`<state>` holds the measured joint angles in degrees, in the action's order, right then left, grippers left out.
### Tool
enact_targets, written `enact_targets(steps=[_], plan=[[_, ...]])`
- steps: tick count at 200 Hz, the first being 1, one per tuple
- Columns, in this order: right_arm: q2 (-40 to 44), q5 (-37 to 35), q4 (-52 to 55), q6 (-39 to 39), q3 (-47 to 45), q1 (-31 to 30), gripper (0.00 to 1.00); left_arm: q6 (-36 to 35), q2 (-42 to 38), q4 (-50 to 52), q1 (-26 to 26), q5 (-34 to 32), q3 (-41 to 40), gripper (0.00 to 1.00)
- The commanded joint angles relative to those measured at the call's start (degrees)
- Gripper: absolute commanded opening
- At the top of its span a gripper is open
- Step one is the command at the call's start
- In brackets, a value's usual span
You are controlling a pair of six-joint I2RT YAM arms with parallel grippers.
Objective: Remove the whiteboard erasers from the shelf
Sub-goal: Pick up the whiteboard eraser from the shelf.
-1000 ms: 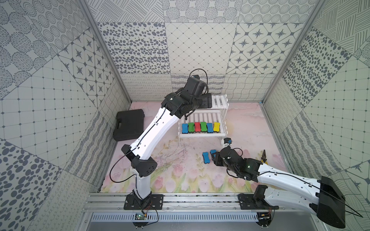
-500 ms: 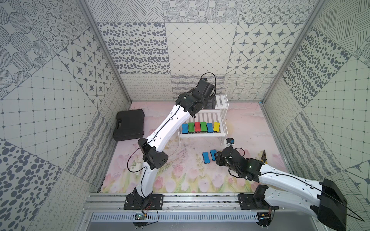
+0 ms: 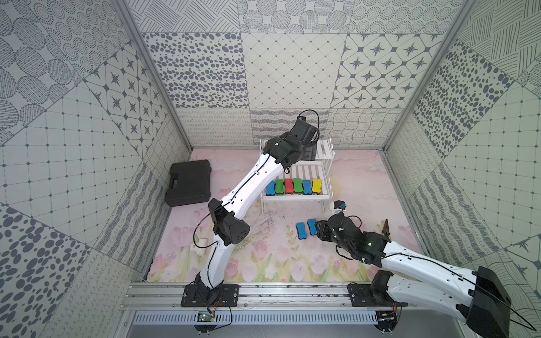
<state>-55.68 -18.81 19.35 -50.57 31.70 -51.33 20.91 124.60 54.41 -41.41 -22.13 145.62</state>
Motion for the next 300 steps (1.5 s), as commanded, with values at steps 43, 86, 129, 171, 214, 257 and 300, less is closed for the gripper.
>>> enact_targets(steps=[43,86,129,171,214,257,300], plan=[[1.07,0.26,-0.79,0.29,-2.17,0.64,0.49,-0.42,-2.18,1.84,-1.56,1.73,-1.5,0.82],[0.53,0.53,-0.85,0.12,-2.23,1.23,0.49,-0.87,-3.36,2.92,-1.65,1.11,2.03,0.82],[0.42,0.7,-0.82,-0.06,-2.18,1.48,0.49,-0.92,-2.27,5.38,-1.33,-6.61,2.7,0.82],[0.6,0.79,-0.79,-0.26,-2.17,1.57,0.49,0.54,-0.63,6.33,-0.34,-8.68,3.01,0.81],[0.84,0.97,-0.79,-0.15,-2.3,1.9,0.49,1.04,0.25,6.31,0.63,-8.5,3.0,0.79],[0.85,1.32,-0.75,0.07,-2.08,2.42,0.49,1.16,1.22,6.4,1.19,-6.76,3.35,0.74],[0.87,1.42,-0.76,0.09,-2.06,2.84,0.49,1.67,1.87,6.51,1.47,-5.21,4.16,0.68]])
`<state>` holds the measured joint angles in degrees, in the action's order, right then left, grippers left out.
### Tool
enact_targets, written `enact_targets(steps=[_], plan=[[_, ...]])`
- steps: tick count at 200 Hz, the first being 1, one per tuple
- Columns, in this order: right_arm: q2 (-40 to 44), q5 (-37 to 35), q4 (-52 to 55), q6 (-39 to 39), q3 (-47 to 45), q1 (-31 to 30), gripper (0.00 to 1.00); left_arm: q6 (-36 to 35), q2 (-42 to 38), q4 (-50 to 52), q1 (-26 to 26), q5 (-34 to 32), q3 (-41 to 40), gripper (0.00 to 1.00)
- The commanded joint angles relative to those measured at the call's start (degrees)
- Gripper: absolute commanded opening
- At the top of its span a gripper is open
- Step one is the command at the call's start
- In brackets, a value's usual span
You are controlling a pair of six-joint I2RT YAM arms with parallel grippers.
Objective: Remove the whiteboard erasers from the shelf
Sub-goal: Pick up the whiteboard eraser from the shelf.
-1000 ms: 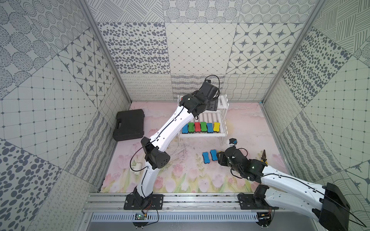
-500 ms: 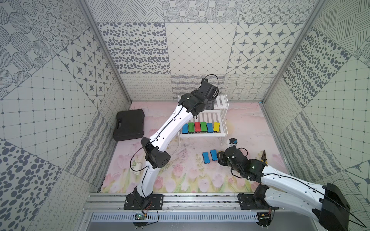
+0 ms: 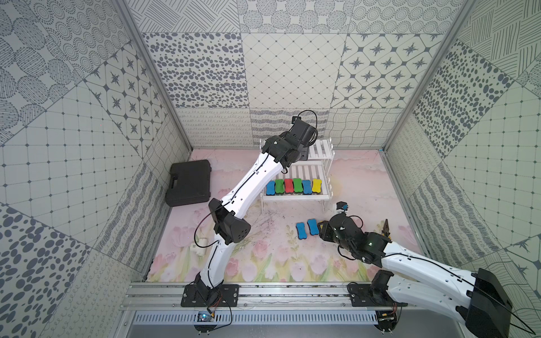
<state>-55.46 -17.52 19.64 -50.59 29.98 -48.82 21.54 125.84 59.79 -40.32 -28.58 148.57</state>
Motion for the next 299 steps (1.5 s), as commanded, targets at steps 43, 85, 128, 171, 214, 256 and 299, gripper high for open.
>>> enact_targets(steps=[43,85,128,171,214,256,299], plan=[[1.04,0.38,-1.02,0.08,-0.28,0.56,0.48,1.09,1.28,1.99,0.33,1.46,1.8,0.67],[1.14,0.47,-1.01,0.04,-0.57,0.57,0.49,1.13,2.18,2.97,0.41,1.94,2.42,0.62],[1.2,0.46,-1.04,-0.04,-0.51,0.68,0.48,1.2,2.11,3.32,0.5,2.56,2.42,0.48],[1.38,0.37,-1.08,-0.13,-0.71,0.65,0.48,1.53,1.78,4.18,0.58,1.37,2.42,0.64],[1.47,0.3,-1.06,-0.22,-0.8,0.78,0.48,1.48,1.66,3.41,0.6,2.71,2.34,0.54],[1.96,0.2,-1.05,-0.31,-1.35,0.86,0.48,1.66,2.19,3.84,0.54,2.56,2.34,0.45],[1.95,0.38,-1.08,-0.22,-1.2,1.16,0.49,2.01,0.42,2.47,0.5,3.89,2.34,0.38]])
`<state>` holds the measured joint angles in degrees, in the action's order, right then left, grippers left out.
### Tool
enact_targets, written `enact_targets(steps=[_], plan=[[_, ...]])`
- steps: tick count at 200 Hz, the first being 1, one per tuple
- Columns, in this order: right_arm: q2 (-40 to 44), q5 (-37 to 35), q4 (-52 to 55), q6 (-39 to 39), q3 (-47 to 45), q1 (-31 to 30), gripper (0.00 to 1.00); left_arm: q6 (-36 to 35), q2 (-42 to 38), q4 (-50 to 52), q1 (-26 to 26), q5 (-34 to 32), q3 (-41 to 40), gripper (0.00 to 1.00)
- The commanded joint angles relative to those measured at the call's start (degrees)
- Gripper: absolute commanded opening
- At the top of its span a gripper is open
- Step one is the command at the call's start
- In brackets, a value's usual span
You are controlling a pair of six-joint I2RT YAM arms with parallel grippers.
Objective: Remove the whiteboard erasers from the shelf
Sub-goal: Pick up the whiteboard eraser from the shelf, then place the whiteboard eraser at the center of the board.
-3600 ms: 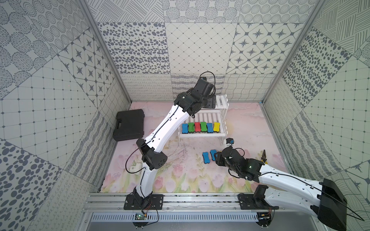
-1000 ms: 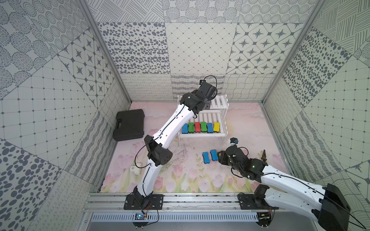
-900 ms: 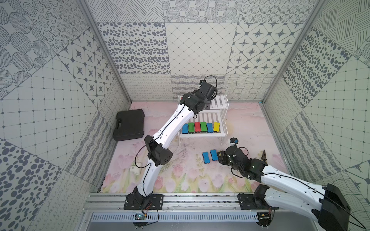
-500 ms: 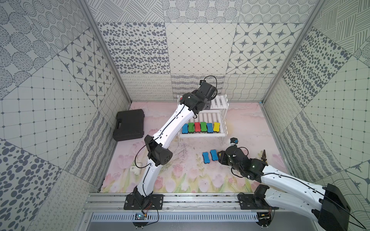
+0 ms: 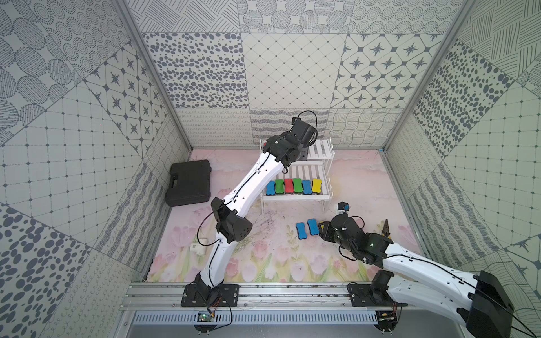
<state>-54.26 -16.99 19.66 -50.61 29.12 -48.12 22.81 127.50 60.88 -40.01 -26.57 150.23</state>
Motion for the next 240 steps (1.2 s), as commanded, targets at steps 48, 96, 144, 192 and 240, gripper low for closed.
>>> enact_targets(steps=[48,96,144,192,240], plan=[[1.45,-0.41,-1.07,-0.45,-0.44,0.52,0.49,2.0,-5.66,1.01,-1.56,2.24,-0.19,0.34],[3.09,-0.98,-0.49,-0.53,-0.55,0.66,0.49,5.41,-23.61,-7.58,-7.63,-2.98,-28.31,0.3],[3.83,-0.33,-0.45,-0.29,-0.65,0.96,0.49,16.32,-46.89,-15.93,-14.62,-7.86,-64.45,0.31],[4.03,-0.71,-0.38,-0.02,-0.56,1.01,0.48,31.29,-54.19,-22.08,-21.66,-7.59,-89.47,0.31],[4.31,-1.0,-0.21,-0.37,-0.31,1.14,0.48,36.35,-43.75,-36.51,-22.49,-1.36,-99.51,0.29]])
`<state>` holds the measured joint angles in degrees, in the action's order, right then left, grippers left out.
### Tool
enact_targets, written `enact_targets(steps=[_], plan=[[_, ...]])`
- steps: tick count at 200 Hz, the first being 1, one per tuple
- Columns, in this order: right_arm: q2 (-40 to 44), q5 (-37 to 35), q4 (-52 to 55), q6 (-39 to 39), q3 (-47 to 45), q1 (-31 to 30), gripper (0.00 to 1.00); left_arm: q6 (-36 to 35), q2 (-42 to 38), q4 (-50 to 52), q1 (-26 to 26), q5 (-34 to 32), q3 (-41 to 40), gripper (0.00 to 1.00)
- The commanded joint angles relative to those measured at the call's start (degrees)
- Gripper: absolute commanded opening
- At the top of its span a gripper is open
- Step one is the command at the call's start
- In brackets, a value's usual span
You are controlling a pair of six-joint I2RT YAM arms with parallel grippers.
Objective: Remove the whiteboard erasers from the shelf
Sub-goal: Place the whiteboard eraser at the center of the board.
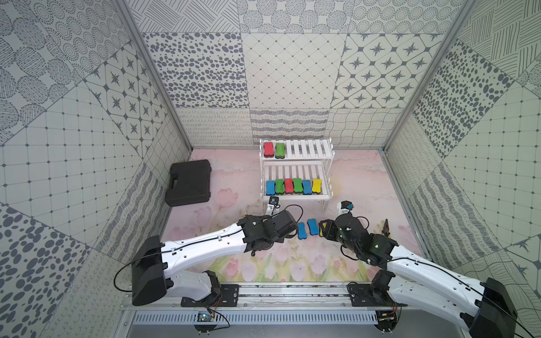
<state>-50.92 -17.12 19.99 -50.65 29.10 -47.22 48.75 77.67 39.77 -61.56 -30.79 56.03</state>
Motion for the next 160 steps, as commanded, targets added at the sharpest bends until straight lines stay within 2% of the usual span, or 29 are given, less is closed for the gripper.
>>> enact_targets(steps=[1,29,81,131,160], plan=[[0.98,-0.88,-0.46,-0.37,-0.28,0.22,0.48,10.4,6.44,-15.67,-0.98,2.89,-5.31,0.29],[1.69,-1.57,0.27,-0.91,-0.32,0.26,0.48,9.4,12.93,-20.17,-0.85,3.33,-4.7,0.29],[5.06,-2.98,2.06,-1.47,-0.83,0.44,0.49,7.26,21.02,-26.47,0.96,8.82,-2.89,0.3],[6.53,-3.3,3.38,-1.47,-0.67,0.7,0.48,5.56,24.78,-27.17,3.36,11.07,-0.15,0.29],[6.95,-3.35,3.59,-1.51,-0.8,0.82,0.49,5.89,25.58,-27.01,3.64,11.86,0.2,0.33]])
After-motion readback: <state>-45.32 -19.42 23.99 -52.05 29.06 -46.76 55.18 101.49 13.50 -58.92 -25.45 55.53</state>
